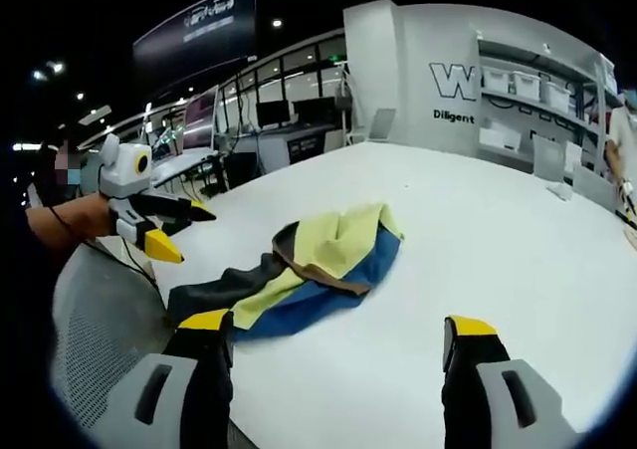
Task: Fold the garment on the visible template until the final outline fits inside the template.
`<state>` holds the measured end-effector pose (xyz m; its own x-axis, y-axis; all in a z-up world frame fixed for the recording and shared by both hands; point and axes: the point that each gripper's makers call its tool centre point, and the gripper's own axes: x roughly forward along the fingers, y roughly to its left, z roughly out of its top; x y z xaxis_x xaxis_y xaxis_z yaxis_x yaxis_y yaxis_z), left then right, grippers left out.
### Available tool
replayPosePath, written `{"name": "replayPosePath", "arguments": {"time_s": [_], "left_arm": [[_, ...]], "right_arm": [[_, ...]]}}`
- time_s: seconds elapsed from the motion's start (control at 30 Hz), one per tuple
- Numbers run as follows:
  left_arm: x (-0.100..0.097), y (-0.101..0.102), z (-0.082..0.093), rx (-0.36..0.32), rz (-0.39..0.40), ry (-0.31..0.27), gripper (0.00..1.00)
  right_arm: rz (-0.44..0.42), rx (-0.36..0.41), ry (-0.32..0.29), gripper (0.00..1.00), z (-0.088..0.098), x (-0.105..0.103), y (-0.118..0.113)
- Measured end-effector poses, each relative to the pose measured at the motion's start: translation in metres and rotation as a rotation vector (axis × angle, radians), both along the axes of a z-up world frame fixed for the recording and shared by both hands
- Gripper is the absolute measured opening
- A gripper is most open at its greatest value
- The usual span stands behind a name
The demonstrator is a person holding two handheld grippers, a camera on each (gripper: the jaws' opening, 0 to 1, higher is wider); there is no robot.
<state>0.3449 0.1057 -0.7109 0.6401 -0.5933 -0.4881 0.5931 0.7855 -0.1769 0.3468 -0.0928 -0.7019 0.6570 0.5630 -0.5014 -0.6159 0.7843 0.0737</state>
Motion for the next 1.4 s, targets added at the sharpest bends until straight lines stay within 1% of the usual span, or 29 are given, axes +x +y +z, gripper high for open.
{"name": "replayPosePath", "arguments": {"time_s": [0.1, 0.33, 0.53, 0.7, 0.8, 0.87, 0.97, 1.1, 1.17, 1.33, 1.4], "left_arm": [[0.011, -0.003, 0.003, 0.001, -0.013, -0.003, 0.74], [0.035, -0.01, 0.009, 0.017, -0.024, -0.023, 0.73], [0.052, -0.014, 0.007, 0.054, -0.049, -0.038, 0.7], [0.063, -0.014, -0.002, 0.118, -0.101, -0.048, 0.68], [0.07, -0.015, -0.007, 0.138, -0.124, -0.049, 0.64], [0.073, -0.015, -0.013, 0.157, -0.14, -0.04, 0.62], [0.078, -0.017, -0.017, 0.168, -0.164, -0.04, 0.59], [0.082, -0.017, -0.022, 0.189, -0.196, -0.047, 0.52], [0.083, -0.017, -0.026, 0.205, -0.22, -0.041, 0.49], [0.085, -0.015, -0.034, 0.269, -0.284, -0.052, 0.4], [0.086, -0.015, -0.036, 0.296, -0.319, -0.068, 0.36]], "right_arm": [[0.013, -0.009, -0.01, 0.87, 0.004, 0.014, 0.002], [0.042, -0.04, -0.035, 0.85, 0.011, 0.043, 0.009], [0.068, -0.066, -0.046, 0.83, 0.011, 0.062, 0.016], [0.079, -0.075, -0.05, 0.81, 0.009, 0.071, 0.021], [0.083, -0.081, -0.049, 0.81, 0.006, 0.075, 0.023], [0.081, -0.08, -0.043, 0.8, 0.004, 0.078, 0.024], [0.077, -0.077, -0.039, 0.79, 0.003, 0.08, 0.024], [0.069, -0.071, -0.037, 0.78, 0.002, 0.081, 0.023], [0.066, -0.07, -0.031, 0.78, 0.0, 0.082, 0.022], [0.057, -0.065, -0.026, 0.76, -0.003, 0.082, 0.021], [0.058, -0.068, -0.025, 0.76, -0.004, 0.082, 0.021]]}}
